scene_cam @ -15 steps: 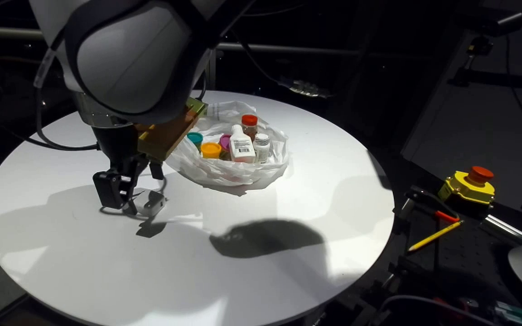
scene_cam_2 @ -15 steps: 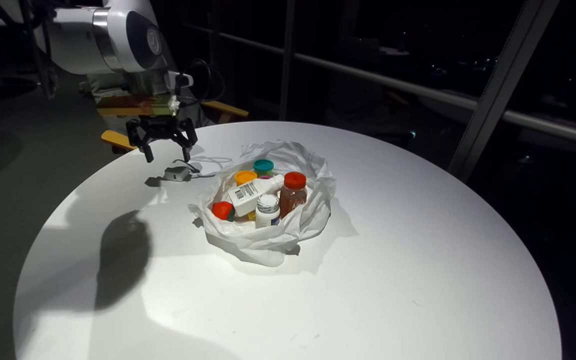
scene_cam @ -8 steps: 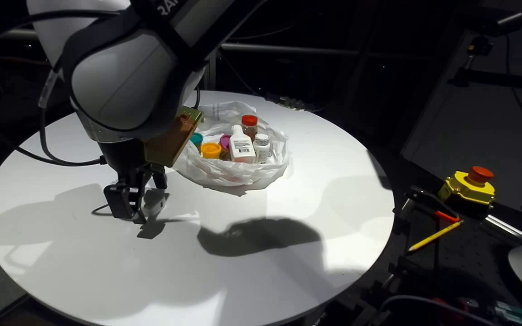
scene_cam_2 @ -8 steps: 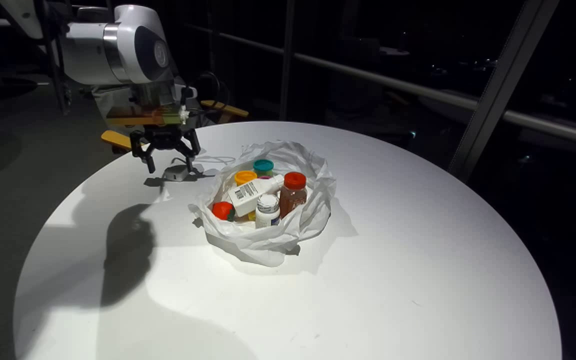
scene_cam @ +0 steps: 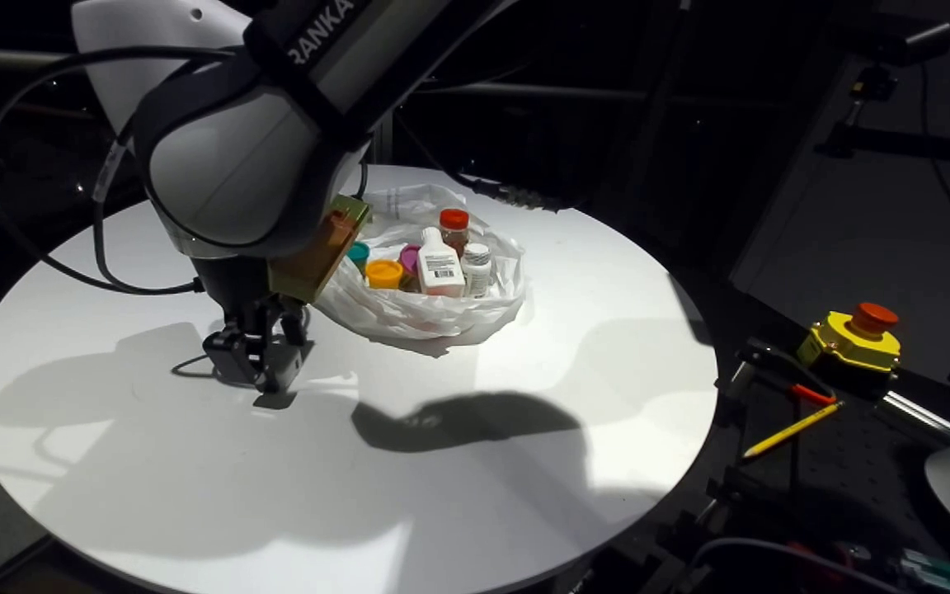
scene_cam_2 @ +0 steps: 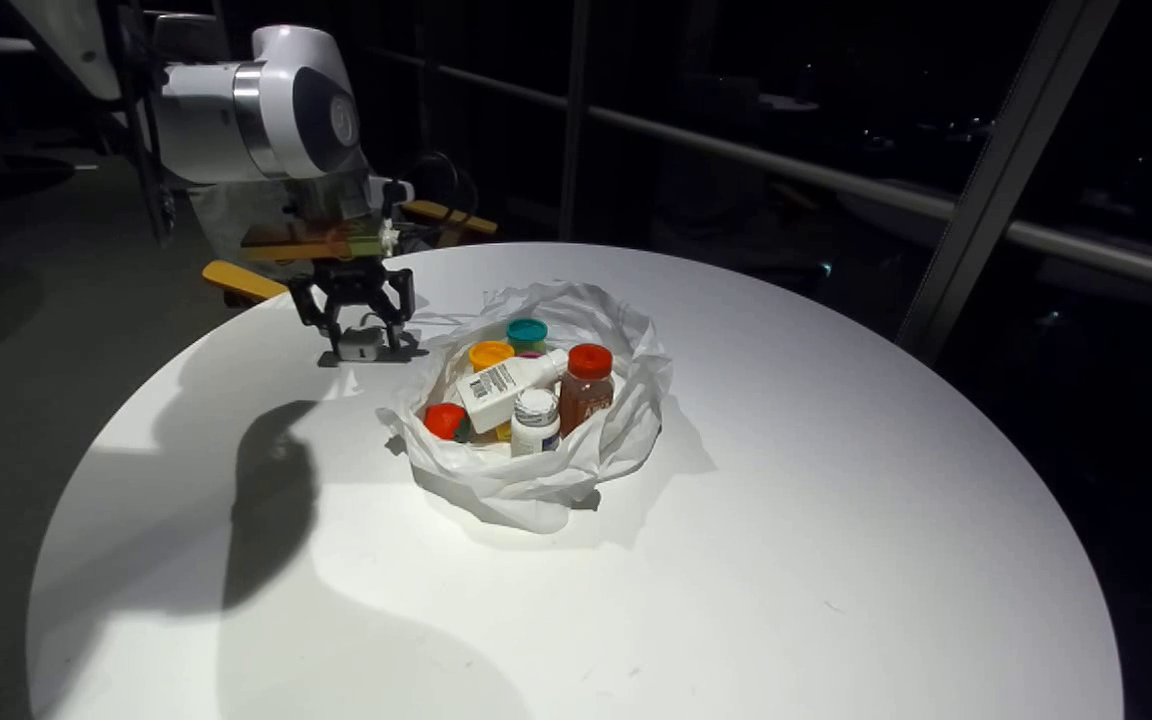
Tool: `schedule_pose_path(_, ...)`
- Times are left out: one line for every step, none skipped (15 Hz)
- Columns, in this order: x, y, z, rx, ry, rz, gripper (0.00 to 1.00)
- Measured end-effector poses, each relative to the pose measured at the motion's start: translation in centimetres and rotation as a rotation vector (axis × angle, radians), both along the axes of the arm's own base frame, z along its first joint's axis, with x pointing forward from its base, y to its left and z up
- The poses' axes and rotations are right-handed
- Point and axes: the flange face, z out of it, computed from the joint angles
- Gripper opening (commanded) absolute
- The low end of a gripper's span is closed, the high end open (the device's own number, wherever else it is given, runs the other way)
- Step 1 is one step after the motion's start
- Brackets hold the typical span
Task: Pick up all the objects from the table and put them on the plastic
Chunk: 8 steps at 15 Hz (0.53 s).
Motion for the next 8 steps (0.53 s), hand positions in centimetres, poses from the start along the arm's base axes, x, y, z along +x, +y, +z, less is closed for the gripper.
schedule_pose_path(0.1,0.0,0.1,0.0,-0.002,-0.001,0.35)
schedule_pose_path(0.1,0.0,0.1,0.001,-0.003,-0.003,0.27)
schedule_pose_path(0.2,0.0,0.2,0.002,-0.007,-0.005,0.27)
schedule_pose_path(0.3,0.0,0.3,0.003,-0.011,-0.009,0.27)
schedule_pose_path(0.4,0.0,0.5,0.003,-0.019,-0.014,0.27)
schedule_pose_path(0.6,0.1,0.9,0.001,-0.036,-0.022,0.27)
schedule_pose_path(0.9,0.2,1.6,-0.004,-0.063,-0.032,0.27)
schedule_pose_path(1.2,0.3,2.8,-0.014,-0.098,-0.047,0.27)
